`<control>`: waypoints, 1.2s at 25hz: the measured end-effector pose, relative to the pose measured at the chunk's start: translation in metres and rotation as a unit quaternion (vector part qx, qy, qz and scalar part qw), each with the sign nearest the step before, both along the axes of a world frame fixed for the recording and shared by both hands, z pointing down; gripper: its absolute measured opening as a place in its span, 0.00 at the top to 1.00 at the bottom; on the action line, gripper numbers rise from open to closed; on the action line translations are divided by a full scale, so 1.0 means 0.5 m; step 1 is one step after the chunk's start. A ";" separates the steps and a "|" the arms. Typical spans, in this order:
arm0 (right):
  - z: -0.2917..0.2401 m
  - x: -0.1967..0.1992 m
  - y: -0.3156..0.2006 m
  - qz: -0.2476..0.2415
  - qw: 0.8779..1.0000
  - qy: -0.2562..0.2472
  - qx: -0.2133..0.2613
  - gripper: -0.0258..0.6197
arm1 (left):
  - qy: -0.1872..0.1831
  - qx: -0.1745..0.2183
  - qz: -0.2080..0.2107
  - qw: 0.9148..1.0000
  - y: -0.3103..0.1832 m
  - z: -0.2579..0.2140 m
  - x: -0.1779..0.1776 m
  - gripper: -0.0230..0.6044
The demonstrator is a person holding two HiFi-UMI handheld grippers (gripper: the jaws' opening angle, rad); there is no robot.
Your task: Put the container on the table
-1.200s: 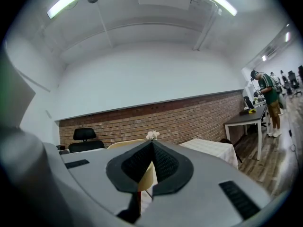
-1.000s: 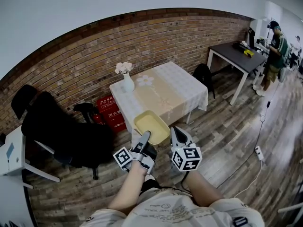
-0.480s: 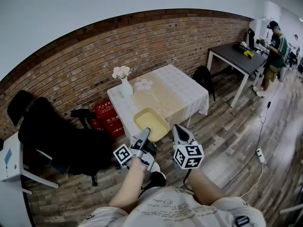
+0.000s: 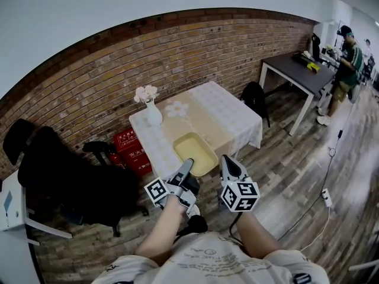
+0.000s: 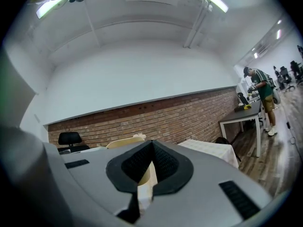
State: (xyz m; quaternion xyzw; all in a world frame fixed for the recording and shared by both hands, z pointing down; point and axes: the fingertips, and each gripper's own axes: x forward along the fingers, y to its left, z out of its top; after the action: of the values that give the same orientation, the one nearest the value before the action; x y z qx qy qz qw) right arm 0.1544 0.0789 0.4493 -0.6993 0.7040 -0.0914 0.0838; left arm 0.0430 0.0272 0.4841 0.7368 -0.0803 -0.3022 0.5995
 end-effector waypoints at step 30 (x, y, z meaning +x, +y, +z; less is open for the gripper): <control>0.091 0.063 -0.449 -0.041 0.998 -0.007 -0.056 0.96 | 0.011 -0.058 -0.040 0.997 -0.430 0.101 0.037 0.63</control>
State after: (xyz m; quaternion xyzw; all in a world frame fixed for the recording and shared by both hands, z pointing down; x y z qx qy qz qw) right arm 0.1860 -0.1458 0.4946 -0.6727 0.7253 -0.1390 0.0453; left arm 0.0617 -0.1877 0.5344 0.6932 -0.1201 -0.3289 0.6300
